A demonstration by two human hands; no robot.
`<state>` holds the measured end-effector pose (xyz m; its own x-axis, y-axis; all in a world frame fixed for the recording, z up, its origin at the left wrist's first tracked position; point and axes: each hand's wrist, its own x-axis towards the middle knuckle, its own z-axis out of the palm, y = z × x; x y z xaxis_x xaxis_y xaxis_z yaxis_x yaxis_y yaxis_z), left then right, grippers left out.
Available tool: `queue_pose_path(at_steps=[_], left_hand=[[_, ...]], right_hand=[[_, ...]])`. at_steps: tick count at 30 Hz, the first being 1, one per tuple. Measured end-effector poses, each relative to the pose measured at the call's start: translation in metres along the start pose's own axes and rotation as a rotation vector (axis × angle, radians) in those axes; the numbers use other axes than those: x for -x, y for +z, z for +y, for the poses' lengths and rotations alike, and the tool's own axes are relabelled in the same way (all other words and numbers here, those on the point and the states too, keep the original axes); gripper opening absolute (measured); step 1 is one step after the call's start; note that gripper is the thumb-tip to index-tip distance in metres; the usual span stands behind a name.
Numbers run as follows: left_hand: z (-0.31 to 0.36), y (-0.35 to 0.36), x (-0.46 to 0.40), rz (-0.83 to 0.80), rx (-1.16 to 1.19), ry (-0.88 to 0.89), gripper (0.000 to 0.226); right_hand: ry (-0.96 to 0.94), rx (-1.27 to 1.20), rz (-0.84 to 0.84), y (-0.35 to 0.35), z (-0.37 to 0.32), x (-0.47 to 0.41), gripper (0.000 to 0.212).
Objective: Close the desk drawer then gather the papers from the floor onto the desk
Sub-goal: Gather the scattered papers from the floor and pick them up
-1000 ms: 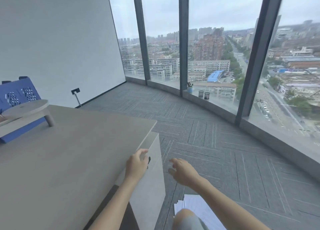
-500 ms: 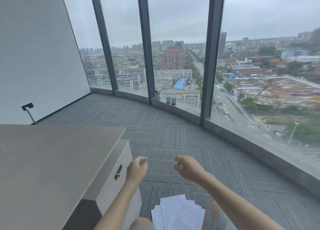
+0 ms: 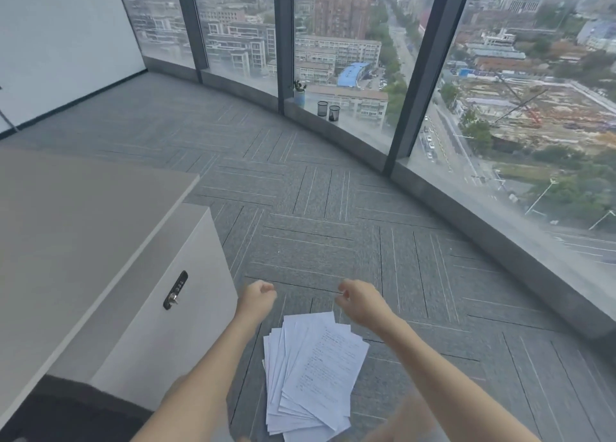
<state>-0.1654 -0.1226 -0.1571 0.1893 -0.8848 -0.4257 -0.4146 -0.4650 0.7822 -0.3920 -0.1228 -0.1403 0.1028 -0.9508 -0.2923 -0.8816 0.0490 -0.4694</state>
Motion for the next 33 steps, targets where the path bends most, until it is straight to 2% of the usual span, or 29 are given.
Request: queue_pose_path(at_steps=[10,14,16,18,23,30,33], left_hand=[[-0.083,0.069,-0.122,-0.028,0.004,-0.239,0.038],[-0.145,0.094,-0.165,-0.028,0.071,-0.38,0.046],[-0.185,0.108,-0.186,-0.027,0.093,-0.447,0.035],[-0.214,0.12,-0.201,-0.02,0.102,-0.488,0.022],[-0.259,0.148,-0.215,-0.009,0.106,-0.565,0.024],[-0.319,0.182,-0.226,-0.036,0.028,-0.644,0.045],[-0.339,0.197,-0.229,-0.016,0.012,-0.641,0.052]], right_hand=[[0.129,-0.029,-0.153,0.092,0.067,-0.136,0.029],[0.207,-0.083,-0.21,0.142,0.095,-0.173,0.043],[0.237,-0.089,-0.243,0.171,0.109,-0.185,0.046],[0.262,-0.087,-0.271,0.197,0.123,-0.194,0.047],[0.364,-0.052,-0.32,0.269,0.17,-0.202,0.044],[0.608,-0.049,-0.498,0.342,0.22,-0.198,0.052],[0.687,-0.036,-0.521,0.368,0.235,-0.193,0.059]])
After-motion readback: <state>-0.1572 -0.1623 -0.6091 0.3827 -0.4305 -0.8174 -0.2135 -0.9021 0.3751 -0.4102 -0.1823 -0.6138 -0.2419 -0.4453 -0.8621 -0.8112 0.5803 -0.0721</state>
